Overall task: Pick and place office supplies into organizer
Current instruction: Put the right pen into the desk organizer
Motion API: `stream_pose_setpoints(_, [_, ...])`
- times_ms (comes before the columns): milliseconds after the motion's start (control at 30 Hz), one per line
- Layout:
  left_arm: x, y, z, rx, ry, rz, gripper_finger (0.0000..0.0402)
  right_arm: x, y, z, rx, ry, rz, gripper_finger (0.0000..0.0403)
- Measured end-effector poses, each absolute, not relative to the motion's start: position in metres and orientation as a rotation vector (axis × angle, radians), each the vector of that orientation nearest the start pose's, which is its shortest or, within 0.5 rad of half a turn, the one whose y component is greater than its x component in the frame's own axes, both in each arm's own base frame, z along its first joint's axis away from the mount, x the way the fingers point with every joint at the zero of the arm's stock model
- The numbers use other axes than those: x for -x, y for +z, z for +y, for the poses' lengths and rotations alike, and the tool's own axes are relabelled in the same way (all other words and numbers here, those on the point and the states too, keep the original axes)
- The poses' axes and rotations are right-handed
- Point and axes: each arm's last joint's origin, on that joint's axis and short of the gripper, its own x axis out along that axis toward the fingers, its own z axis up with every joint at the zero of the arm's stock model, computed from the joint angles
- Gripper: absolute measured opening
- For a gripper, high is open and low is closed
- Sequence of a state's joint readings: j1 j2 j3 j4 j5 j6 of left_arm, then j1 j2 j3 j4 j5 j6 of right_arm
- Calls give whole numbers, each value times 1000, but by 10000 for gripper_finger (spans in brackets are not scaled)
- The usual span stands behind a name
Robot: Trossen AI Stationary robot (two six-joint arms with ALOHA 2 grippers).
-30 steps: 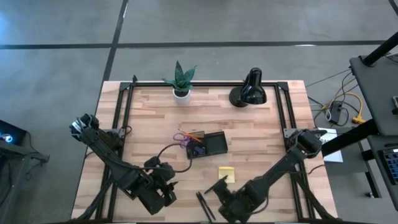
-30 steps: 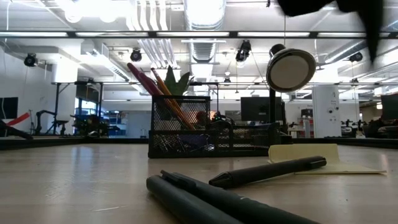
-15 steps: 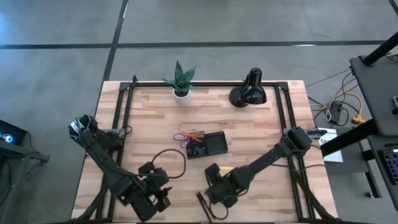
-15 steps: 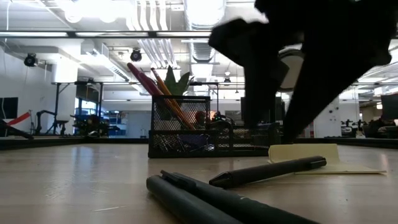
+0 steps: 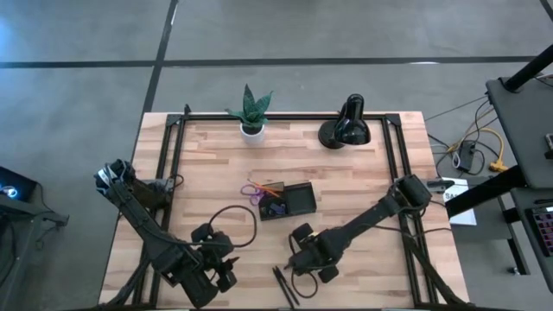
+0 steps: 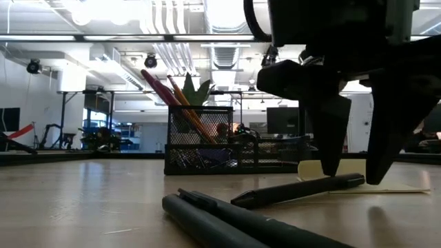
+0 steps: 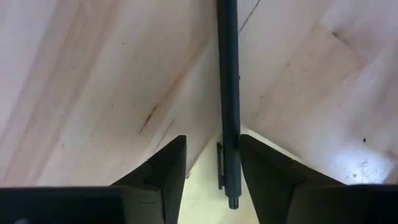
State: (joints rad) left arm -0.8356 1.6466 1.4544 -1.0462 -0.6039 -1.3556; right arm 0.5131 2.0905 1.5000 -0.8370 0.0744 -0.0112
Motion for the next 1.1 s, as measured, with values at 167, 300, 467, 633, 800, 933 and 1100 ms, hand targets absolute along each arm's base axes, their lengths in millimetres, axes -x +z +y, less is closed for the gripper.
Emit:
stream_pose_setpoints(167, [-228,292,-228,437,422,829,157,-349,141,189,455,387,1380,131])
stream_pose_setpoints(300, [-228,292,-228,438,422,828,157,-348,137,183,431,370,1388,120])
stream_pose_setpoints(467, [-228,292,-227,451,431,823,157,-349,137,181,416,364,1395,95])
stream_pose_setpoints(633, [-228,292,-227,454,437,816,157,-349,137,180,422,355,1403,57])
stream_pose_setpoints(800, [-228,293,-227,444,446,803,157,-348,139,179,412,317,1431,35])
stream_pose_setpoints(933, [-228,292,-226,428,446,802,157,-345,146,181,433,304,1483,34])
stream_pose_setpoints(1100, [-229,293,-225,404,444,796,157,-344,169,194,459,328,1496,45])
